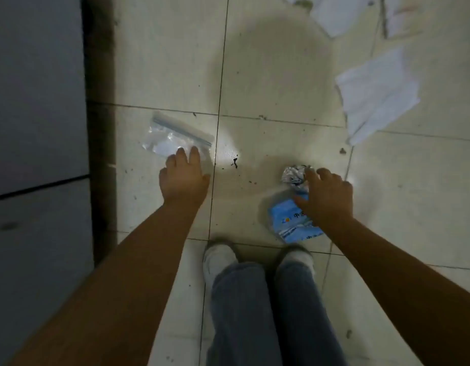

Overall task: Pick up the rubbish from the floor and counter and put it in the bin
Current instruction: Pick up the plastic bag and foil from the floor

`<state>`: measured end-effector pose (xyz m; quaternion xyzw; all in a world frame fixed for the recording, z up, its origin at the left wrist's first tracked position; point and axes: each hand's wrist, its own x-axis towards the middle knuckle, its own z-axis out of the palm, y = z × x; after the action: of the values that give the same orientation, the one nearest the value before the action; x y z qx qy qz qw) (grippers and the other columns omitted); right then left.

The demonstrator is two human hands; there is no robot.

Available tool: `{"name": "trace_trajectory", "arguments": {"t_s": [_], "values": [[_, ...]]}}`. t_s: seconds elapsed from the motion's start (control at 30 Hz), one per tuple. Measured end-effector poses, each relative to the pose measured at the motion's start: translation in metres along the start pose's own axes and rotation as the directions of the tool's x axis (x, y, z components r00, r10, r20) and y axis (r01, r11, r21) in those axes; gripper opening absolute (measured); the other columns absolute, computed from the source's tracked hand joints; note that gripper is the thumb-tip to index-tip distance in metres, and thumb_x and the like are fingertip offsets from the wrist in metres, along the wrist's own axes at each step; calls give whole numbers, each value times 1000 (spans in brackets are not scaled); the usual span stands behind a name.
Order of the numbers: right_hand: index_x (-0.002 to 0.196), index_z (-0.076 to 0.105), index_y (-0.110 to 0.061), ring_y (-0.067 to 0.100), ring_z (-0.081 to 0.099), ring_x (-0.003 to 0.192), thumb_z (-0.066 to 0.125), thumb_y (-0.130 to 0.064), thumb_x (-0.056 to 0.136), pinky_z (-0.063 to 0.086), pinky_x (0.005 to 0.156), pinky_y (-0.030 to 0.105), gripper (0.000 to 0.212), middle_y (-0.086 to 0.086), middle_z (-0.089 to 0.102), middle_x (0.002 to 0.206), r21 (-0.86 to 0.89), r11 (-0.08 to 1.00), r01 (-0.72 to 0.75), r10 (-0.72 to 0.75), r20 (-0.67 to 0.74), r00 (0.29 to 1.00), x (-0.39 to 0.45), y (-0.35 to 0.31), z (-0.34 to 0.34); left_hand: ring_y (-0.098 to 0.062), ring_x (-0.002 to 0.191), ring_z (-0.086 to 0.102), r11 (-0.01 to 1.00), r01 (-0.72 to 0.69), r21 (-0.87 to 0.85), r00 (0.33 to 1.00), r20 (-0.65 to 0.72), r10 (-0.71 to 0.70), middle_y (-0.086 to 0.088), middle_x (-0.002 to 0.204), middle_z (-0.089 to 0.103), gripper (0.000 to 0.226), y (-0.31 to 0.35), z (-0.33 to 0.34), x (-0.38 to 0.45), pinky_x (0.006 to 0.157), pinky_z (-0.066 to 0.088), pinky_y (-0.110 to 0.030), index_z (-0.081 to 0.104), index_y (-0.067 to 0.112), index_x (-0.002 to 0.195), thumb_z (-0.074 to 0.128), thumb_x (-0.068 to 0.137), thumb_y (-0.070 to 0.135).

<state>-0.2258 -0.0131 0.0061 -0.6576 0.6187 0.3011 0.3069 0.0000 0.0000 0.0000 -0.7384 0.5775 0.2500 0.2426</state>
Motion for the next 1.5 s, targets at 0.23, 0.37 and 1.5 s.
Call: {"name": "trace_trajectory", "arguments": {"t_s": [0.23, 0.37, 1.5], "values": [[132, 43, -9, 37, 50, 112, 56, -20, 88, 36, 99, 44, 47, 22, 53, 123, 135, 991, 13, 20, -245, 969, 52, -4, 49, -38, 102, 57, 997, -27, -72, 980, -196, 13, -26, 115, 58, 33, -11, 58, 59, 76, 51, -41, 53, 1, 117, 57, 89, 19], [111, 61, 3, 44, 62, 90, 66, -21, 72, 48, 82, 50, 47, 30, 65, 102, 195, 969, 151, -53, -432, 900, 57, -7, 51, -43, 89, 61, 982, -111, -156, 969, -238, 71, -32, 97, 63, 14, -17, 61, 64, 68, 52, -42, 61, -10, 96, 53, 87, -4], [102, 64, 7, 42, 64, 84, 67, -13, 70, 53, 78, 40, 38, 28, 69, 92, 520, 838, 164, 137, -492, 860, -137, 76, -143, -25, 41, 63, 852, -507, -130, 823, -368, 433, -12, 46, 65, 14, 97, -195, -88, 45, 51, -18, 66, 3, 49, 56, 59, 1]]}}
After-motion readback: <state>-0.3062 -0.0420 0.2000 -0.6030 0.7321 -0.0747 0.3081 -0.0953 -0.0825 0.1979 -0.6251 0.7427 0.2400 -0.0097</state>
